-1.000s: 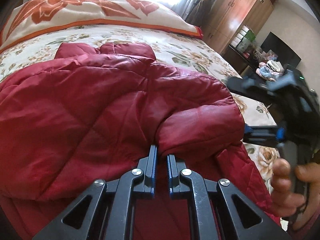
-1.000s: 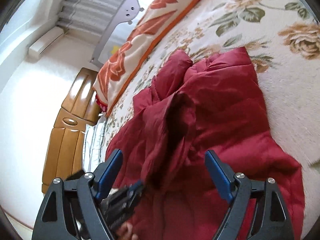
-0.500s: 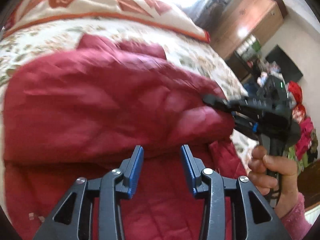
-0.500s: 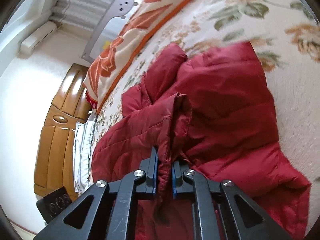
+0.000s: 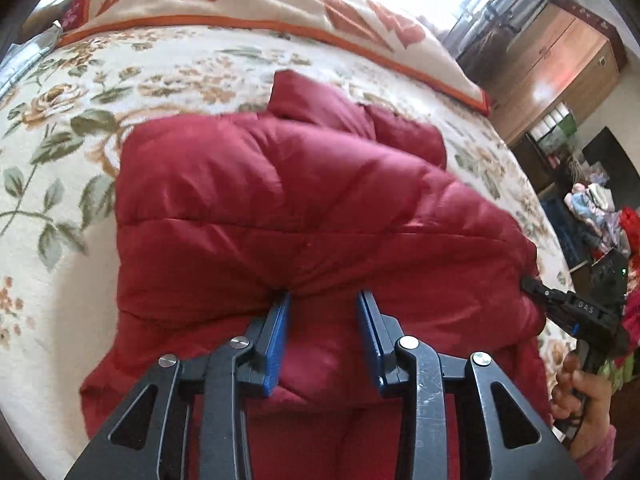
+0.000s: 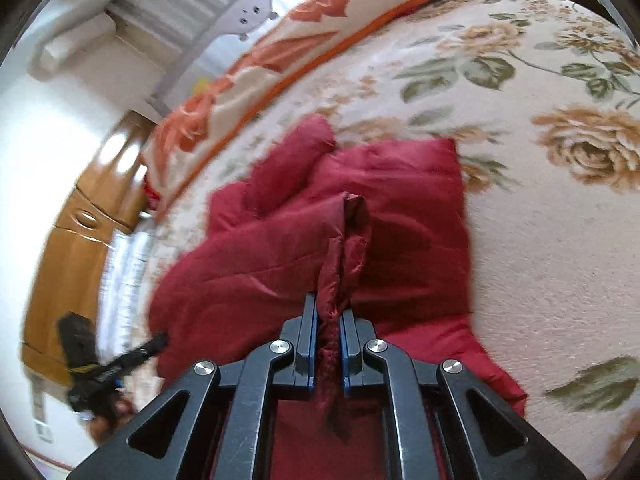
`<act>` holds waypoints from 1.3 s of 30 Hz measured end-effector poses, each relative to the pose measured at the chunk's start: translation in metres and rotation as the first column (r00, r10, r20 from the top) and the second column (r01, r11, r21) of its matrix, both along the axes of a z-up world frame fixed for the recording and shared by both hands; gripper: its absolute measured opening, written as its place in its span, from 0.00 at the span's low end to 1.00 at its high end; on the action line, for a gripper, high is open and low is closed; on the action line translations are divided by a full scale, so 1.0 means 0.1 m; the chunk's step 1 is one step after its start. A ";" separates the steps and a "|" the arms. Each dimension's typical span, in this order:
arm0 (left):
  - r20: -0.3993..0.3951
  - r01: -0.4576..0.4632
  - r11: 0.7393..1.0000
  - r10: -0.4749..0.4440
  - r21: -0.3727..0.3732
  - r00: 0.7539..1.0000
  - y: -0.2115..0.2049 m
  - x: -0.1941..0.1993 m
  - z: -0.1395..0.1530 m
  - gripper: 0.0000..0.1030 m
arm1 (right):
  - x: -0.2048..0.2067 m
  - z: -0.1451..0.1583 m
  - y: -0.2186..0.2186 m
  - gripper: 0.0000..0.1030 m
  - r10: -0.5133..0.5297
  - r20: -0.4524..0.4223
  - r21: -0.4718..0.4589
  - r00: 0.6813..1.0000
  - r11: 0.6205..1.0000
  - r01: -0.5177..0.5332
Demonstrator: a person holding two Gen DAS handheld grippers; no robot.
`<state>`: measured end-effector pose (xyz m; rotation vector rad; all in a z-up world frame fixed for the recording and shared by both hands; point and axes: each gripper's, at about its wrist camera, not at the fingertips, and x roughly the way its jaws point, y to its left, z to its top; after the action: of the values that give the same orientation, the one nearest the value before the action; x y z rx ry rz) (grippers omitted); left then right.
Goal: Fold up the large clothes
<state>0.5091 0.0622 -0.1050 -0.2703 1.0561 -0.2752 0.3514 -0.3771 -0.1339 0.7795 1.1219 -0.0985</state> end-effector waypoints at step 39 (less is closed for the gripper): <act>-0.053 0.013 0.994 -0.007 0.106 0.999 0.10 -0.09 -0.16 0.29 | 0.06 -0.10 0.37 0.34 0.125 -0.136 -0.269 0.983 0.950 -0.158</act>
<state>0.5006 0.0717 -0.1207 -0.1767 1.1201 -0.2210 0.3578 -0.3398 -0.1444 0.4436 1.2405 -0.1793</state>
